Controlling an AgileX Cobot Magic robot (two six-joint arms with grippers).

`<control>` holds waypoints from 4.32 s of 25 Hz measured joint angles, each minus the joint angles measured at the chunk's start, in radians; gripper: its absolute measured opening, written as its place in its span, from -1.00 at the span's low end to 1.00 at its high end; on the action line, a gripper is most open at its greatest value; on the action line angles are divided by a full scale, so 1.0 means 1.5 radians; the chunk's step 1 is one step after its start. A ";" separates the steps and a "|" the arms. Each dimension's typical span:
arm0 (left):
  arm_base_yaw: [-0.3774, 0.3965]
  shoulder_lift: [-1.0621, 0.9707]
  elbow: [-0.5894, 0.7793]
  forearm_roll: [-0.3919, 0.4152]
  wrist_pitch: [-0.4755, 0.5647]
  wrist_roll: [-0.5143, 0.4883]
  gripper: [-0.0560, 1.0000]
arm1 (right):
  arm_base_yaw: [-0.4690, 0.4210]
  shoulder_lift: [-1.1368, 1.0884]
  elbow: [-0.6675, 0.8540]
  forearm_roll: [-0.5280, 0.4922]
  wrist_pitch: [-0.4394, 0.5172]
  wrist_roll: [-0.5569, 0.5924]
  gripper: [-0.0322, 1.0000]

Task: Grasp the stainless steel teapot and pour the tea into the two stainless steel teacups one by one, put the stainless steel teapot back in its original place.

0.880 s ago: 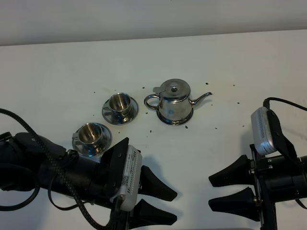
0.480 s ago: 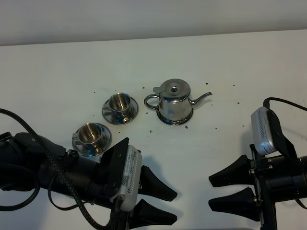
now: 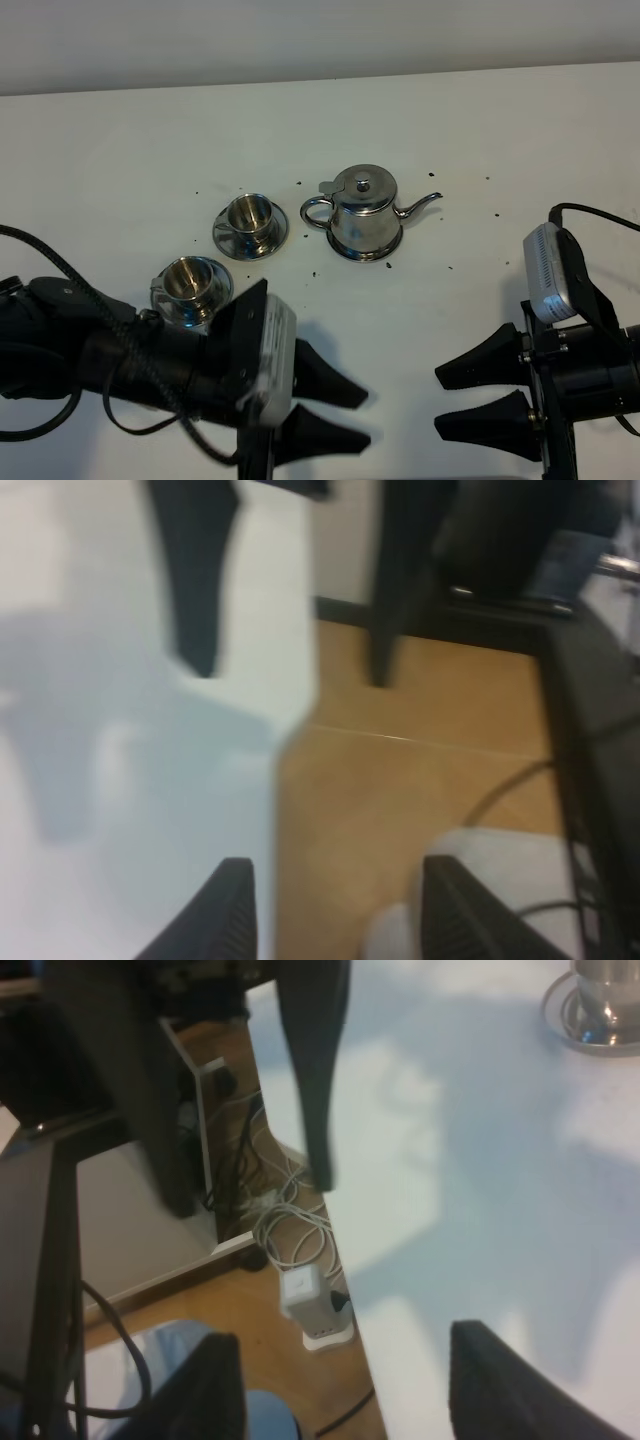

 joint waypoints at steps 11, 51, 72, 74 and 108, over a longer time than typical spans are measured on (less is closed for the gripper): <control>0.000 -0.140 -0.038 -0.013 -0.299 -0.262 -0.19 | 0.000 -0.026 -0.075 0.002 -0.123 0.131 -0.06; 0.100 -0.707 0.010 1.042 0.140 -1.438 -0.20 | 0.120 -0.027 -0.359 -0.361 -0.214 0.682 -0.06; 0.106 -0.864 0.030 1.005 0.184 -1.374 -0.20 | 0.120 -0.027 -0.359 -0.356 -0.206 0.682 -0.06; 0.125 -0.864 0.030 1.004 0.184 -1.374 -0.20 | 0.120 -0.027 -0.359 -0.356 -0.206 0.682 -0.06; 0.330 -1.024 0.032 1.004 0.189 -1.374 -0.20 | 0.120 -0.027 -0.359 -0.336 -0.226 0.682 -0.06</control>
